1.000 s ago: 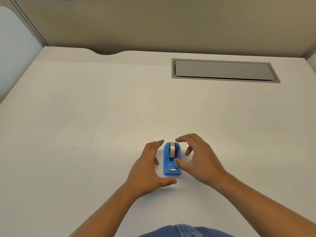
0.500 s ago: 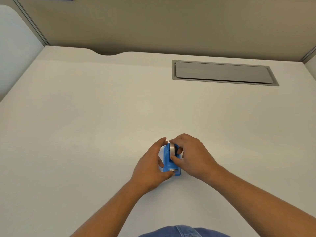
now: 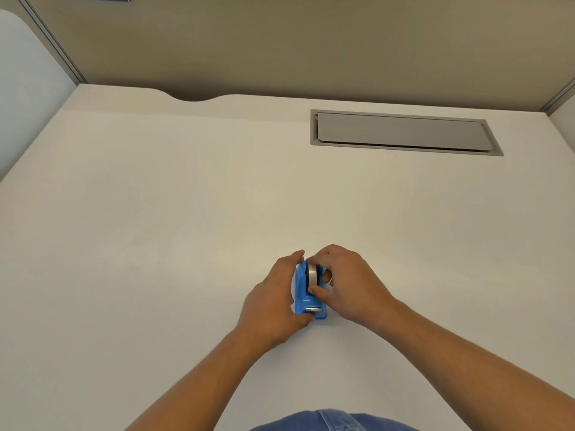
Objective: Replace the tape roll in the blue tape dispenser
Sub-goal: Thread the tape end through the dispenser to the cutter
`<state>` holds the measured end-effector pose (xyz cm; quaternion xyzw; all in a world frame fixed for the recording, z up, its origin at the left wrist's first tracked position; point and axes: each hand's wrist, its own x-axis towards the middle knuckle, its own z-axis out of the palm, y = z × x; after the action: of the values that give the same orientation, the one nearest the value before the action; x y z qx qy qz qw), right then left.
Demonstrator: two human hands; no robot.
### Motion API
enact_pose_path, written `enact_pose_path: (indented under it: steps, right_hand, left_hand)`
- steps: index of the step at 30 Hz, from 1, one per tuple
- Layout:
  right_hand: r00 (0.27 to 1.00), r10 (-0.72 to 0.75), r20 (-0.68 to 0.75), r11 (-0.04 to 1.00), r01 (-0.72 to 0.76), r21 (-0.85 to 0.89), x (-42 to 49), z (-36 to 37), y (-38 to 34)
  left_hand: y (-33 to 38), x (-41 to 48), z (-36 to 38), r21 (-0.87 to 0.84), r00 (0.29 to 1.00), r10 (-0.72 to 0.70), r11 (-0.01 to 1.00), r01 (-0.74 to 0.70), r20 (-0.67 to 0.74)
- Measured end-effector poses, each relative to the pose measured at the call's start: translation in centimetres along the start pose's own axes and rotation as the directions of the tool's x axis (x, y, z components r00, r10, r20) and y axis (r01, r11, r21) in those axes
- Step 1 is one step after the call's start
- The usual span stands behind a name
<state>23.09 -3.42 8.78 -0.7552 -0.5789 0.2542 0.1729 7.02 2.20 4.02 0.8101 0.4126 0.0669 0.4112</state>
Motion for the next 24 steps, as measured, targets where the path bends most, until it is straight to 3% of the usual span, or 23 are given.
enact_pose_path:
  steps: [11,18,24]
  right_hand:
    - [1.0,0.01,-0.028,0.996,-0.013,-0.094,-0.5,0.2,0.1]
    - [0.998,0.012,-0.055,0.995,-0.017,-0.094,-0.5,0.6,0.2]
    - [0.998,0.006,-0.061,0.996,-0.011,-0.086,-0.6,1.0,0.8]
  left_hand:
    - [1.3,-0.5,-0.3,0.134,1.0,-0.01,0.991,0.013,-0.023]
    - [1.4,-0.6,-0.2,0.13,1.0,-0.014,0.991,0.017,-0.019]
    - [1.2,-0.1,-3.2,0.176,0.996,0.085,0.981,-0.081,-0.017]
